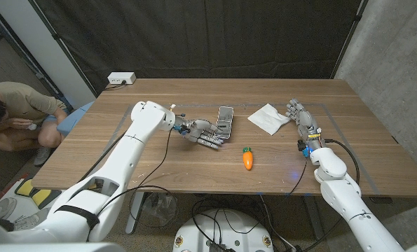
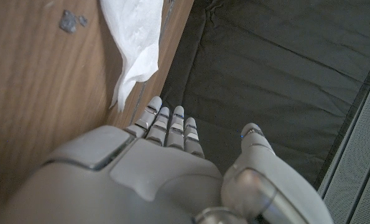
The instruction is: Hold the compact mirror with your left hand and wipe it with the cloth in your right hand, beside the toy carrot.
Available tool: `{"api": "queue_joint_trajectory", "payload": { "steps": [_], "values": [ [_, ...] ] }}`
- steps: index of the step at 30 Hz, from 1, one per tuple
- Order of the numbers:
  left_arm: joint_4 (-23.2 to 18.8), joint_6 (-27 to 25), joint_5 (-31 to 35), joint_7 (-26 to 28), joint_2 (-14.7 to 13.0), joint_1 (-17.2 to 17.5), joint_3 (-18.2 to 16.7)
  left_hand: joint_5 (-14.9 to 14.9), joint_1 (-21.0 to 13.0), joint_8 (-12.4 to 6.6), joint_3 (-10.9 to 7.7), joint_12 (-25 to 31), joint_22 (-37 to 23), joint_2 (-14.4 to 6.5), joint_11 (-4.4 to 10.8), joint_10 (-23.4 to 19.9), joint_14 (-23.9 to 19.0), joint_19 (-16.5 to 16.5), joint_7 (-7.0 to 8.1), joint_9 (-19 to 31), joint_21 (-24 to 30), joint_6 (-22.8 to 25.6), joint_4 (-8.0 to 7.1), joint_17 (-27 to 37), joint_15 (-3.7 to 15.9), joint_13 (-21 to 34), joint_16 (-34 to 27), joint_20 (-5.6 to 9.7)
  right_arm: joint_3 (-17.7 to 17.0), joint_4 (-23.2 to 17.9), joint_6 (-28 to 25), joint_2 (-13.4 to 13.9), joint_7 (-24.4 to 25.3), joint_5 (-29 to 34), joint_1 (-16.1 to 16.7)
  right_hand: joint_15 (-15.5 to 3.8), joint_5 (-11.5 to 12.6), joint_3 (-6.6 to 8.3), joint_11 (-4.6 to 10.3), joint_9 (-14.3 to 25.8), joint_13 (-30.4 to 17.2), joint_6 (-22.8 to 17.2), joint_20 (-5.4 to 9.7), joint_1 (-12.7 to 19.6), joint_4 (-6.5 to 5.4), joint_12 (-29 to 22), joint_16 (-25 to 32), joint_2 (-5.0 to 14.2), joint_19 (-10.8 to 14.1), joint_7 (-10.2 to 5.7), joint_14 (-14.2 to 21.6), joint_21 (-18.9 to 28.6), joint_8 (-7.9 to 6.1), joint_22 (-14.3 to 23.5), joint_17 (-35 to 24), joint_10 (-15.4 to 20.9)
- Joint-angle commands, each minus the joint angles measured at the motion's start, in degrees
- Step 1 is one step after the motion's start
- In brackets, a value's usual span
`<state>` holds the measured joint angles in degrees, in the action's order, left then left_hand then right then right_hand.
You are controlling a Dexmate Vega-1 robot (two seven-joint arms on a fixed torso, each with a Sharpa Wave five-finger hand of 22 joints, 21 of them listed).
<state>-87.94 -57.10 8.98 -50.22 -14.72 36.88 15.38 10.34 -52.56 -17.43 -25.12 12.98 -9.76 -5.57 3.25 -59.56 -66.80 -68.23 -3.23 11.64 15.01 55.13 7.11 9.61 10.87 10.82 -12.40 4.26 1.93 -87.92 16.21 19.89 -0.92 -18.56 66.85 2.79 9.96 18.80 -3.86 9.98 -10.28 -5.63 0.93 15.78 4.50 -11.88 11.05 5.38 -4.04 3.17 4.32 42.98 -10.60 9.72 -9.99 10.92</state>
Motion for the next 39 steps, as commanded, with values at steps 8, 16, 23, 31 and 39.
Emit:
{"api": "queue_joint_trajectory", "payload": {
  "steps": [8,16,23,31,39],
  "values": [
    [-9.83,-0.99,4.23,9.97,1.98,6.02,-0.65,-0.29,-2.39,-2.42,-4.17,0.84,-0.66,-1.13,2.45,-9.40,-9.12,-5.69,1.33,2.06,1.19,7.20,0.49,0.86,1.07,0.58,-0.29,1.84,0.07,-0.31,-0.65,0.41,-0.11,0.34,-0.07,-0.04,0.25,-0.21,0.11,0.34,-0.21,-0.64,0.10,0.20,-0.09,-0.25,-0.06,0.35,0.44,0.07,0.62,-0.64,-0.22,0.31,-0.19,0.59],
    [-10.76,4.48,2.77,11.01,2.77,8.45,-2.66,0.26,-2.84,-3.85,-5.03,0.90,-0.94,-1.21,2.46,-9.68,-10.48,-4.41,1.94,3.37,0.76,8.33,0.39,2.03,1.59,1.88,-1.04,3.02,0.19,-0.80,-1.20,0.56,-0.22,0.34,-0.25,0.00,0.25,-0.31,0.02,0.34,-0.21,-0.76,0.13,0.23,-0.02,-0.26,-0.08,0.37,0.51,0.10,0.63,-0.83,-0.24,0.31,-0.18,0.65],
    [-11.21,14.76,-1.00,14.57,6.44,12.75,-7.43,1.37,-3.41,-6.25,-5.31,1.54,-1.35,-0.95,3.25,-10.42,-12.51,-4.12,3.04,5.69,1.12,8.22,0.22,4.78,2.05,4.11,-3.38,5.39,0.44,-0.61,-1.40,0.57,-0.43,0.44,-0.77,-0.07,0.26,-0.36,0.17,0.34,-0.21,-0.83,0.13,0.28,0.04,-0.25,-0.09,0.39,0.55,0.18,0.63,-0.95,-0.25,0.32,-0.17,0.66],
    [-9.27,22.02,-5.02,15.79,8.85,14.29,-10.16,2.09,-3.97,-8.06,-5.28,2.57,-1.70,-0.43,3.90,-11.15,-12.82,-4.14,3.18,7.69,1.68,7.65,0.28,6.75,2.22,6.24,-4.75,6.44,0.66,-0.12,-1.60,0.59,-0.57,0.58,-1.37,-0.07,0.26,-0.44,0.24,0.34,-0.21,-0.86,0.13,0.31,0.11,-0.24,-0.11,0.39,0.62,0.23,0.61,-1.09,-0.25,0.32,-0.17,0.68],
    [-8.87,27.86,-4.90,17.61,8.55,14.89,-9.28,2.70,-4.20,-9.75,-5.21,3.36,-2.00,-0.08,4.49,-11.10,-12.60,-3.90,3.43,9.57,2.22,7.18,0.03,8.30,2.16,8.25,-5.48,6.67,0.90,0.71,-1.59,0.59,-0.56,0.95,-2.09,-0.17,0.26,-0.52,0.24,0.34,-0.21,-0.89,0.17,0.32,0.16,-0.23,-0.13,0.38,0.71,0.30,0.61,-1.22,-0.24,0.32,-0.16,0.69]
  ]
}}
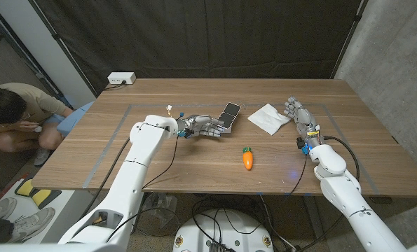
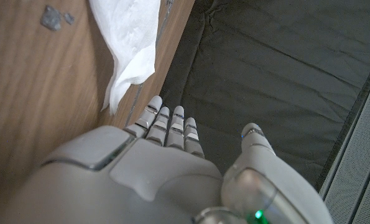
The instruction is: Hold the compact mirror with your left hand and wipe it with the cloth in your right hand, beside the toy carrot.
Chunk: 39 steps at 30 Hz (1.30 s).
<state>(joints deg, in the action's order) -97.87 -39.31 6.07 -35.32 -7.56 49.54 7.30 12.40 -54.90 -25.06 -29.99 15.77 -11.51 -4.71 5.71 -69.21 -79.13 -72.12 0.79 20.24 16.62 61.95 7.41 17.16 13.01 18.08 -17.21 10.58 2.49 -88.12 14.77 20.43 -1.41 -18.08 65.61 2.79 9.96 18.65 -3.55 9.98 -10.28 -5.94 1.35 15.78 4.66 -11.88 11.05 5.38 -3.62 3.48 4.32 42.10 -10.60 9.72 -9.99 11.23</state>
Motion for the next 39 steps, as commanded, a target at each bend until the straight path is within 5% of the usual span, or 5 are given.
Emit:
{"api": "queue_joint_trajectory", "payload": {
  "steps": [1,6,9,17,39],
  "values": [
    [1.15,10.50,-2.01,2.81,1.33,2.24,-1.12,0.73,-1.86,-2.39,-0.33,0.69,-0.28,-0.87,1.96,-1.47,-0.24,-0.02,-0.53,1.20,0.70,0.42,-0.31,0.93,0.01,1.25,-0.73,0.38,0.40,0.80,-0.30,0.20,0.18,0.88,-0.86,-0.16,0.26,-0.38,-0.06,0.34,-0.21,-0.57,-0.25,0.32,0.01,-0.23,-0.13,0.38,0.29,-0.02,0.61,-0.35,-0.24,0.33,-0.17,0.38],
    [1.30,11.57,-2.04,3.70,1.28,2.30,-0.94,1.02,-1.87,-3.09,-0.31,1.01,-0.35,-0.64,2.00,-1.51,-0.13,0.05,-0.52,1.92,0.95,0.29,-0.43,1.50,0.00,2.04,-0.91,0.42,1.61,-3.03,-4.16,2.76,5.29,9.07,-0.05,-0.62,0.38,-0.01,0.01,0.34,-0.20,-1.05,-0.09,1.25,0.60,-0.35,0.03,0.74,0.92,-0.12,1.33,-0.48,-0.38,0.32,-0.04,0.76],
    [1.53,11.36,-2.23,4.04,1.39,2.08,-1.00,1.20,-1.84,-3.51,-0.31,1.18,-0.38,-0.48,2.00,-1.51,-0.08,0.11,-0.52,2.34,1.10,0.22,-0.51,1.83,-0.01,2.51,-1.01,0.38,2.47,-5.58,-6.70,4.38,7.28,13.77,0.26,-1.00,0.39,0.34,-0.03,0.33,-0.19,-3.50,0.13,3.26,2.14,-0.97,0.47,0.47,2.66,-0.81,3.82,-0.65,-1.00,0.36,0.09,2.78],
    [2.14,10.81,-2.82,4.65,1.60,1.38,-1.59,1.68,-1.82,-4.53,-0.40,1.64,-0.45,-0.14,2.02,-1.61,0.11,0.28,-0.56,3.39,1.50,-0.06,-0.70,2.64,-0.03,3.74,-1.17,0.35,5.28,-11.18,-14.32,8.23,10.04,26.09,-0.06,-1.15,0.33,0.71,0.53,0.42,-0.24,-6.56,-0.52,5.76,3.60,-1.35,1.04,0.37,3.74,-3.35,7.21,-1.09,-1.51,0.49,0.00,4.54],
    [1.88,10.17,-4.75,4.79,1.66,0.87,-3.63,2.59,-1.82,-5.56,-0.91,2.26,-0.49,0.35,1.87,-1.42,0.15,0.44,-0.76,3.58,2.48,-0.11,-1.05,4.07,-0.08,6.00,-1.36,0.25,14.35,-15.69,-27.65,14.38,1.57,44.81,-6.51,-0.18,0.16,-0.10,1.09,0.57,-0.38,-3.81,-1.78,6.13,3.01,0.06,-0.32,0.71,1.03,-4.74,3.81,-3.16,-0.06,0.64,-0.58,1.19]
  ]
}}
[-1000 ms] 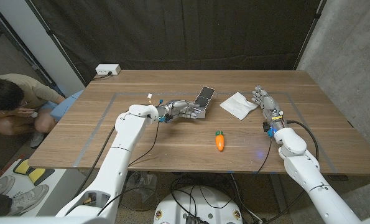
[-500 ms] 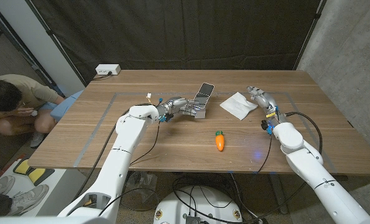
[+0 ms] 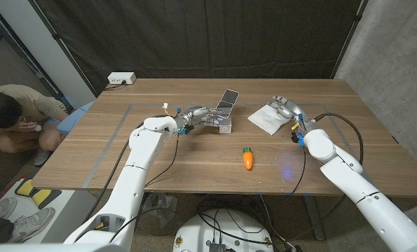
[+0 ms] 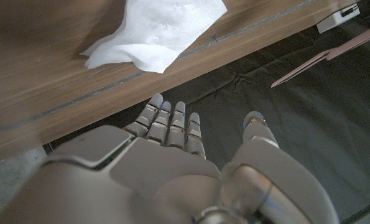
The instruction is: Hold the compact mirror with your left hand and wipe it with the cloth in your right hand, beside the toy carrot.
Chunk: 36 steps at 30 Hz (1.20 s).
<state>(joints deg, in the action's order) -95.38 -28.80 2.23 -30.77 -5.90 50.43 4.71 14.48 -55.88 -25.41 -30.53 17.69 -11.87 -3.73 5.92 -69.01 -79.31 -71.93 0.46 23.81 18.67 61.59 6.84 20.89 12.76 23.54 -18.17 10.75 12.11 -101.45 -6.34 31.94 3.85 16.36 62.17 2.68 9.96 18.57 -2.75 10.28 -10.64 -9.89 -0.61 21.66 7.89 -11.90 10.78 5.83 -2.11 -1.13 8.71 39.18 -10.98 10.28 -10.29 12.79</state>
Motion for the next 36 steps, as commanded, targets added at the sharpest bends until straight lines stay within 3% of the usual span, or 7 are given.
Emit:
{"api": "queue_joint_trajectory", "payload": {
  "steps": [1,14,23,25,29,36],
  "values": [
    [-0.70,-0.42,-1.02,0.19,-0.02,0.01,-1.12,0.55,-0.83,-5.28,-0.40,0.37,-0.12,-0.61,1.61,-1.63,0.32,0.26,-0.49,0.08,0.48,0.21,-0.50,0.41,0.16,0.64,-0.41,0.06,5.19,-2.54,-7.26,2.94,-4.13,11.27,-3.37,-0.19,0.16,-0.04,0.36,0.28,-0.02,0.33,0.14,0.26,-0.24,0.13,-0.06,0.29,-0.48,-0.18,-0.68,-0.29,0.38,0.08,-0.28,-0.52],
    [-1.99,-0.78,-1.91,0.12,-0.12,0.74,-1.67,0.94,-0.77,-5.67,-0.73,0.72,-0.11,-0.37,1.60,-1.81,0.25,0.40,-0.42,-0.11,1.01,0.24,-0.70,1.06,0.14,1.73,-0.46,0.06,11.71,-4.13,-14.40,4.47,-11.21,24.17,-7.16,-1.21,0.33,0.26,0.91,0.34,-0.05,1.42,0.76,1.15,-0.24,0.44,-0.19,1.42,-0.50,-0.49,-1.87,-0.79,0.51,0.09,-0.25,-1.83],
    [-3.45,-1.16,-2.24,0.12,-0.43,1.53,-1.84,1.19,-0.74,-5.92,-1.01,0.87,-0.09,-0.19,1.68,-1.74,0.25,0.57,-0.51,-0.14,1.39,0.03,-0.81,1.50,0.14,2.50,-0.47,0.00,14.30,-3.71,-17.42,4.24,-16.32,30.29,-8.72,-2.05,0.35,0.33,1.37,0.37,-0.07,2.06,1.33,1.85,-0.11,0.73,-0.45,1.77,-0.53,-0.72,-3.22,-1.15,0.52,0.09,-0.21,-3.16],
    [-3.93,-1.39,-2.15,0.20,-0.56,1.71,-1.75,1.26,-0.73,-6.00,-1.08,0.91,-0.09,-0.14,1.75,-1.74,0.26,0.54,-0.37,-0.24,1.53,0.12,-0.85,1.62,0.14,2.72,-0.46,0.09,14.56,-3.65,-18.33,3.99,-17.82,31.11,-9.01,-1.89,0.33,0.20,1.33,0.37,-0.07,2.21,1.32,1.76,-0.19,0.75,-0.44,1.69,-0.57,-0.83,-3.44,-1.24,0.53,0.10,-0.24,-3.34],
    [-4.57,-1.54,-2.36,0.08,-0.66,2.06,-1.75,1.33,-0.70,-6.08,-1.18,0.94,-0.08,-0.06,1.58,-1.68,0.28,0.63,-0.37,-0.31,1.68,0.08,-0.91,1.79,0.14,3.01,-0.44,0.03,15.88,-3.04,-20.81,3.42,-20.94,33.96,-9.97,-2.17,0.19,-0.94,1.21,0.38,-0.09,2.23,1.38,0.41,-0.95,0.46,0.17,0.78,2.07,-0.85,-2.71,-0.52,0.36,0.19,-0.43,-3.27],
    [-5.72,-1.88,-2.48,0.21,-0.87,2.74,-1.74,1.47,-0.61,-6.26,-1.35,1.05,-0.06,0.09,1.57,-1.73,0.24,0.68,-0.40,-0.35,2.00,-0.08,-1.03,2.08,0.12,3.51,-0.44,0.04,17.06,-1.61,-22.53,2.65,-23.31,37.16,-10.61,-2.56,0.26,-1.42,1.54,0.40,-0.11,2.96,1.35,0.05,-1.11,0.75,-0.06,0.41,1.46,-1.08,-3.49,-0.94,0.51,0.21,-0.44,-4.43]
  ]
}}
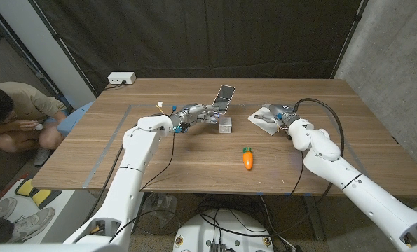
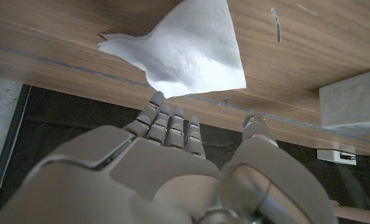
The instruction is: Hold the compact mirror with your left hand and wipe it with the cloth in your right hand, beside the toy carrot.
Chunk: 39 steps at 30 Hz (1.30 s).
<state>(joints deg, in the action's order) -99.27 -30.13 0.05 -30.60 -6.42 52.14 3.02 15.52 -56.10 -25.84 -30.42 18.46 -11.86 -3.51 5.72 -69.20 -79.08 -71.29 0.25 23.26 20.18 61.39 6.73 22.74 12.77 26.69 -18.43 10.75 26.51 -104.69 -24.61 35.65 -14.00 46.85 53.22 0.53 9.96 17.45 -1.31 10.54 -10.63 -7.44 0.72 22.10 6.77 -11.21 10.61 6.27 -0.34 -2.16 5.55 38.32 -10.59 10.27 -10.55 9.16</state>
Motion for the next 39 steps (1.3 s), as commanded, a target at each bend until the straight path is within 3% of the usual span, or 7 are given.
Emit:
{"api": "queue_joint_trajectory", "payload": {
  "steps": [1,10,14,20,24,29,39],
  "values": [
    [-1.99,-0.63,-0.34,0.07,-0.35,1.12,-0.06,0.45,-0.37,-5.86,-1.49,0.33,-0.07,-0.12,1.82,-1.62,0.00,0.09,-0.11,0.16,0.52,0.15,-0.93,0.26,0.12,0.43,-0.17,0.04,2.71,1.84,-4.39,-1.17,-5.82,6.89,-1.72,-0.37,0.32,-0.26,-0.05,0.14,-0.13,0.73,-0.05,-0.18,0.12,0.14,0.07,0.02,-0.40,-0.07,-0.42,-0.16,0.16,0.22,-0.13,-1.14],
    [-3.08,-0.78,-0.55,0.40,-0.46,1.86,-0.22,0.59,-0.32,-6.05,-1.70,0.29,-0.05,0.05,1.62,-1.44,0.03,0.15,-0.06,0.06,0.86,0.10,-1.01,0.54,0.14,0.87,-0.12,0.07,3.55,3.36,-5.58,-1.81,-8.80,9.34,-2.42,-0.80,0.73,0.04,-0.32,0.17,-0.15,2.63,0.88,1.71,1.11,0.08,0.17,0.20,1.32,0.24,-0.47,0.01,0.24,0.23,0.15,-2.41],
    [-3.36,-0.97,-0.73,0.39,-0.51,2.05,-0.31,0.63,-0.29,-6.07,-1.78,0.28,-0.05,0.10,1.68,-1.52,0.02,0.20,-0.12,-0.02,0.98,0.03,-1.05,0.64,0.13,0.93,-0.10,0.04,4.00,3.57,-5.28,-1.80,-8.08,11.01,-2.13,-2.00,1.53,1.92,0.10,0.14,-0.11,0.83,1.47,7.36,3.13,-1.13,0.94,1.17,5.46,0.27,3.17,1.04,-0.79,0.25,0.43,-0.03],
    [-3.39,-0.79,-1.00,0.21,-0.61,2.03,-0.29,0.72,-0.28,-6.19,-1.93,0.28,-0.03,0.17,1.88,-1.71,0.00,0.30,-0.11,-0.09,1.18,-0.03,-1.10,0.82,0.14,1.07,-0.08,0.05,3.96,4.14,-4.99,-2.14,-7.94,12.14,-1.87,-4.78,2.24,3.74,0.99,0.10,-0.06,-1.86,2.95,14.67,3.73,-2.22,1.66,1.36,8.83,-0.06,8.65,2.06,-1.33,0.36,0.42,3.77],
    [-3.21,-0.87,-1.15,0.09,-0.66,1.83,-0.26,0.79,-0.21,-6.26,-2.06,0.18,-0.01,0.29,1.83,-1.75,0.01,0.33,-0.03,-0.27,1.42,-0.04,-1.17,1.00,0.13,1.12,-0.04,0.06,3.71,4.68,-4.02,-2.23,-6.34,12.54,-1.47,-8.10,2.69,4.72,2.03,0.04,-0.07,-5.75,3.74,19.17,3.01,-3.93,3.11,1.26,12.47,-0.81,16.40,3.69,-1.92,0.52,-0.06,10.49],
    [-2.62,-0.83,-1.21,0.02,-0.69,1.39,-0.17,0.86,-0.16,-6.39,-2.18,0.08,0.00,0.36,1.94,-1.74,0.00,0.39,-0.10,-0.39,1.61,0.09,-1.23,1.13,0.12,1.16,-0.01,0.04,2.84,5.58,-1.90,-2.49,-1.51,12.27,-0.48,-12.82,2.80,6.17,3.96,-0.08,-0.19,-15.74,5.05,23.75,2.32,-6.71,6.69,1.90,19.09,-1.89,31.30,8.78,-3.45,1.68,-1.11,22.15],
    [-1.47,-0.81,-0.88,0.17,-0.73,0.49,0.08,1.01,-0.14,-6.62,-2.47,0.00,0.03,0.46,1.80,-1.86,0.02,0.54,-0.03,-0.39,1.98,-0.08,-1.31,1.39,0.13,1.36,0.10,0.04,-1.41,7.49,4.97,-4.11,15.60,7.57,3.02,-13.86,1.06,6.49,5.70,0.41,-2.86,-40.96,5.89,29.74,0.63,-13.26,20.23,4.39,23.95,-2.87,53.36,21.16,-7.85,4.96,-10.75,48.01]
  ]
}}
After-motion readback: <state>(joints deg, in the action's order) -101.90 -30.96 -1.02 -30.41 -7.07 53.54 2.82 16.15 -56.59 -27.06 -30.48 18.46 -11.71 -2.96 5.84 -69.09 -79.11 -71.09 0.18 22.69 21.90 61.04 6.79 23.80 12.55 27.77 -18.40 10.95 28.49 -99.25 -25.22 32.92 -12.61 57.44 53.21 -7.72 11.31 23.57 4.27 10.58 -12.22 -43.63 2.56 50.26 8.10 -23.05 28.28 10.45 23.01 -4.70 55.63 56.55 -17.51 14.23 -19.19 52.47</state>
